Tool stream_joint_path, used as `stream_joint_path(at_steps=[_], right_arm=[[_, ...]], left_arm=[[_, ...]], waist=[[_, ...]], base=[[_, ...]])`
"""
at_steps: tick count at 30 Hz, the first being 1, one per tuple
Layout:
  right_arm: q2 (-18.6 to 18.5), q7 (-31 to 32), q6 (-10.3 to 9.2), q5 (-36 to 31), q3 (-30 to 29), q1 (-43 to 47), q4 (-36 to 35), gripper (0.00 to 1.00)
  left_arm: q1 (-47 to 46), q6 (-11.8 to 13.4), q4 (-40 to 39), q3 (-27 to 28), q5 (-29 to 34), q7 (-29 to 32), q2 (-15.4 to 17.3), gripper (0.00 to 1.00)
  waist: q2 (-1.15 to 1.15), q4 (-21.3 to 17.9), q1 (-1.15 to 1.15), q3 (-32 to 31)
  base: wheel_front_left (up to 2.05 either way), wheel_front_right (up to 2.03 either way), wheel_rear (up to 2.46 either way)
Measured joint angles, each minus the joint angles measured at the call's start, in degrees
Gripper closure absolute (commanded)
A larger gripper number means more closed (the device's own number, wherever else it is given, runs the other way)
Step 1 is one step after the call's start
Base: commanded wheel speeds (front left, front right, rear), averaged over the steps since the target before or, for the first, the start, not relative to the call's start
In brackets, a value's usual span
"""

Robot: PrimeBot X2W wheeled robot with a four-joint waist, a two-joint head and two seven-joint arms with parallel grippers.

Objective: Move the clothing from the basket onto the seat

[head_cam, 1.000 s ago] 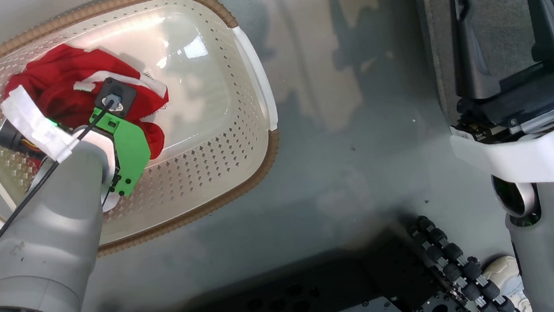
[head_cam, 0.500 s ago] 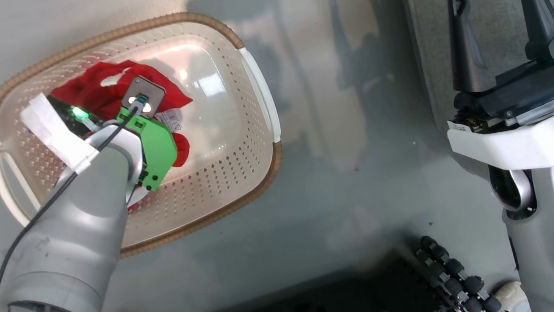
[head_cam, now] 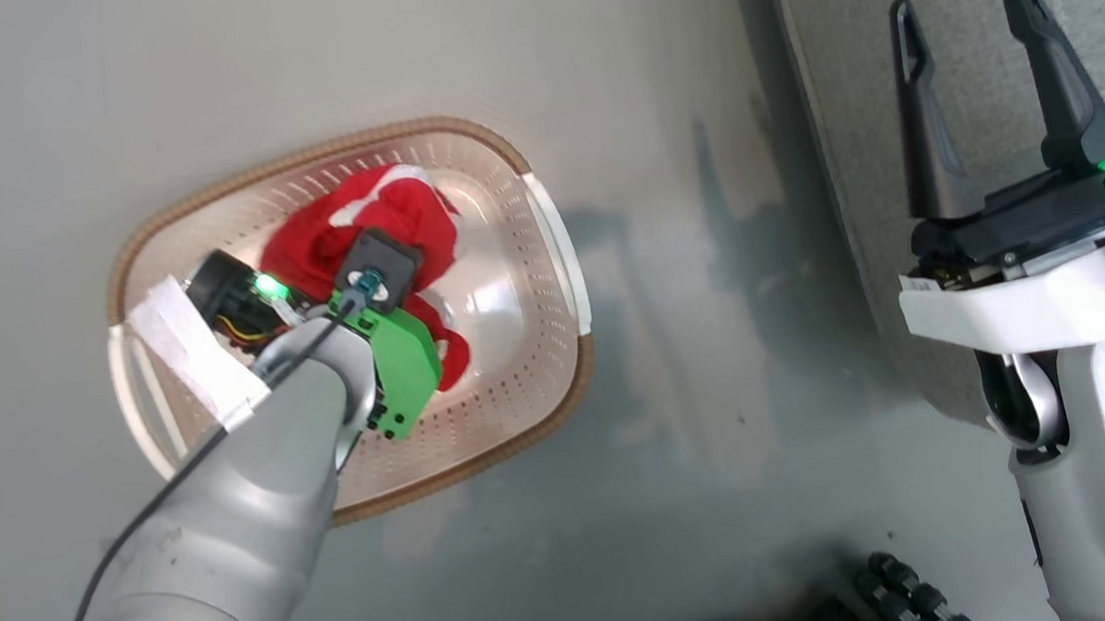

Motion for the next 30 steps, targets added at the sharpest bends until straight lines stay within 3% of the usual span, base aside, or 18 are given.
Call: stream_joint_path(at_steps=[6,15,30], right_arm=[[-0.34,0.0,0.0,0.05,-0.27,2.18,1.52,0.0],[-0.49,0.0,0.0,0.19,-0.82,6.04,4.14,0.0],[-0.01,0.0,0.0,0.67,-1.55,11.77,7.02,0.0]], left_arm=[[3.26,0.0,-5.1,-0.49,-2.44,-0.56,-0.11,1.0],[10.45,1.97,-18.27,4.59,-3.67,-0.79,2.1,1.0],[17.4,4.41,-38.83,12.8,-1.37,-0.8,2.52,1.0]], waist=[[0.0,1.52,0.0,-5.72],[0.0,3.86,0.0,-14.06],[0.0,6.45,0.0,-26.02]], base=[[0.0,0.0,0.0],[0.0,0.0,0.0],[0.0,0.0,0.0]])
